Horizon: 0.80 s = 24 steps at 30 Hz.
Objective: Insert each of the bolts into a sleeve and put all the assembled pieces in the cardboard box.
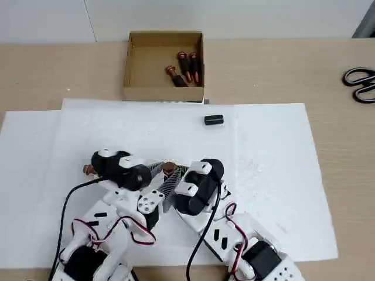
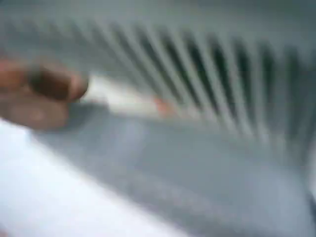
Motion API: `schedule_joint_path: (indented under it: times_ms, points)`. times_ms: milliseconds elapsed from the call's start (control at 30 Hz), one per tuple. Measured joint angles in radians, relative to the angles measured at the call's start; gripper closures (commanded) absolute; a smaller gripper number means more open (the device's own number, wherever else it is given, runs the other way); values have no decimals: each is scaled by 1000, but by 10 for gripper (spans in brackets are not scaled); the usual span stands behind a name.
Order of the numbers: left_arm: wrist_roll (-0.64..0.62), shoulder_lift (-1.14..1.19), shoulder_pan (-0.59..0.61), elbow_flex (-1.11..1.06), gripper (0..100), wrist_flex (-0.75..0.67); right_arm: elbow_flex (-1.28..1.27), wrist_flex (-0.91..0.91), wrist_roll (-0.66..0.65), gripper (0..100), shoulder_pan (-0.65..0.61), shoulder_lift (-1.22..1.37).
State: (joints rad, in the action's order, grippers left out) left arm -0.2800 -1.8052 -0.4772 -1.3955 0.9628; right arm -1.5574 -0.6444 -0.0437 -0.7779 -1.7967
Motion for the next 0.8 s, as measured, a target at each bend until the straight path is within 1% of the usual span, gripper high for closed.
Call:
schedule_joint_path:
  times_ms: [167, 333, 400, 467, 533, 600, 667, 800]
  points:
    - [-3, 0, 21, 60, 876, 0, -2, 2, 0, 995, 9, 0]
    - [-5, 0, 31, 103, 882, 0, -2, 2, 0, 995, 60, 0]
    - [-5, 0, 31, 120, 915, 0, -2, 2, 0, 995, 81, 0]
    - [-3, 0, 31, 129, 992, 0, -2, 2, 0, 995, 98, 0]
    - [-3, 0, 38, 130, 987, 0, -2, 2, 0, 995, 114, 0]
    - [-3, 0, 71, 130, 994, 0, -2, 2, 0, 995, 133, 0]
    - [-3, 0, 127, 130, 994, 0, -8, 2, 0, 995, 161, -2]
    - [17, 0, 292, 92, 994, 0, -81, 2, 0, 995, 242, 0]
